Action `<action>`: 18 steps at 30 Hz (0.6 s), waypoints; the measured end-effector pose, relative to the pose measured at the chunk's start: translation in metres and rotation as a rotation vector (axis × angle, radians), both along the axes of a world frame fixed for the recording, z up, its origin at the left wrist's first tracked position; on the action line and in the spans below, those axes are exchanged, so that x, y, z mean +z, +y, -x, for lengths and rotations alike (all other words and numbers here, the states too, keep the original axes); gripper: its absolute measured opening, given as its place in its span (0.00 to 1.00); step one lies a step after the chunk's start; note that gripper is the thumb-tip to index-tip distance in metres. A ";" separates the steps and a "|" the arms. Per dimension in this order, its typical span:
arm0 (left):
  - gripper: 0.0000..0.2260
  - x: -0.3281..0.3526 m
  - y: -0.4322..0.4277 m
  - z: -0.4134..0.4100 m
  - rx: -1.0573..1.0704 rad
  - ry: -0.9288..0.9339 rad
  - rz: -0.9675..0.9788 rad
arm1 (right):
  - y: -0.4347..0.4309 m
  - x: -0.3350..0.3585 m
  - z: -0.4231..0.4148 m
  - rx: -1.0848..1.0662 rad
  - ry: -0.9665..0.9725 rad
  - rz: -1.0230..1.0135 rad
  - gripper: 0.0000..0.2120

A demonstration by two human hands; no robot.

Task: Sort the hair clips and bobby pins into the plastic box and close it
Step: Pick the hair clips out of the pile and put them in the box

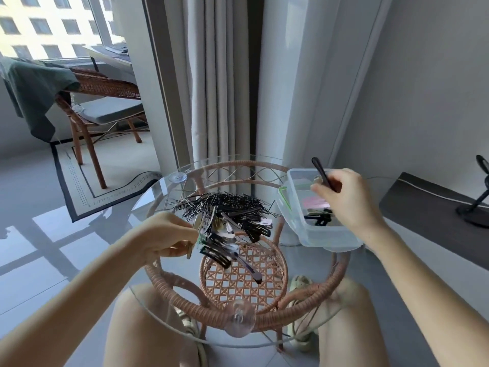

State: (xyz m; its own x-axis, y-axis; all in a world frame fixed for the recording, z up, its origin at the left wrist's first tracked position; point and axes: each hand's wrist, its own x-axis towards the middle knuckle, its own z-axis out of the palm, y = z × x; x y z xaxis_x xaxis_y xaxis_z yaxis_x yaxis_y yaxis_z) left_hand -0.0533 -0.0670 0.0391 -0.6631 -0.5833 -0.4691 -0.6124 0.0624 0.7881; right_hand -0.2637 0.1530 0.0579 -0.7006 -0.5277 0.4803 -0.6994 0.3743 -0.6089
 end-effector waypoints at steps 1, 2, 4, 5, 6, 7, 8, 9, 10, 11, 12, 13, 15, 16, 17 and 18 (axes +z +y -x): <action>0.03 0.007 0.004 0.003 0.003 0.039 -0.024 | 0.005 -0.002 0.013 -0.006 0.035 -0.017 0.03; 0.04 0.013 0.008 0.007 0.005 0.079 -0.042 | 0.009 -0.007 0.027 -0.001 0.049 -0.051 0.03; 0.05 0.026 0.021 0.020 -0.003 0.149 -0.073 | 0.015 -0.017 0.045 0.031 0.001 -0.178 0.03; 0.05 0.031 0.028 0.030 -0.022 0.182 -0.088 | 0.016 -0.022 0.050 0.053 -0.042 -0.268 0.04; 0.06 0.036 0.037 0.040 -0.050 0.211 -0.099 | 0.018 -0.024 0.051 0.082 -0.087 -0.373 0.06; 0.06 0.039 0.046 0.051 -0.078 0.235 -0.101 | 0.020 -0.026 0.050 0.107 -0.137 -0.481 0.07; 0.07 0.041 0.055 0.063 -0.107 0.254 -0.095 | 0.021 -0.028 0.050 0.122 -0.180 -0.554 0.05; 0.06 0.042 0.064 0.077 -0.141 0.268 -0.076 | 0.023 -0.029 0.049 0.117 -0.201 -0.575 0.04; 0.06 0.043 0.073 0.090 -0.173 0.280 -0.052 | 0.025 -0.029 0.048 0.096 -0.209 -0.551 0.06; 0.06 0.042 0.081 0.104 -0.209 0.290 -0.006 | 0.027 -0.028 0.048 0.059 -0.193 -0.496 0.09; 0.07 0.041 0.088 0.118 -0.244 0.305 0.048 | 0.029 -0.028 0.049 0.007 -0.153 -0.427 0.10; 0.07 0.041 0.095 0.132 -0.287 0.315 0.118 | 0.032 -0.028 0.050 -0.042 -0.107 -0.356 0.11; 0.06 0.040 0.108 0.157 -0.376 0.312 0.325 | 0.040 -0.027 0.051 -0.113 -0.032 -0.238 0.11; 0.03 0.039 0.114 0.168 -0.432 0.283 0.442 | 0.044 -0.025 0.050 -0.132 -0.019 -0.202 0.10; 0.03 0.038 0.119 0.177 -0.494 0.242 0.540 | 0.048 -0.025 0.049 -0.140 -0.008 -0.179 0.10; 0.05 0.036 0.123 0.184 -0.551 0.201 0.630 | 0.050 -0.025 0.049 -0.140 0.002 -0.168 0.09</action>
State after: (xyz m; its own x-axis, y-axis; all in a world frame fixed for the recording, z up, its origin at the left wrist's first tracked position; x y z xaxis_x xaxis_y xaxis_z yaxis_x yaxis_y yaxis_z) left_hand -0.2372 0.0563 0.0747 -0.9640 -0.2658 -0.0092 -0.2185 0.7717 0.5972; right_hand -0.3130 0.2033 0.0326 -0.7722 -0.4977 0.3949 -0.6341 0.5643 -0.5287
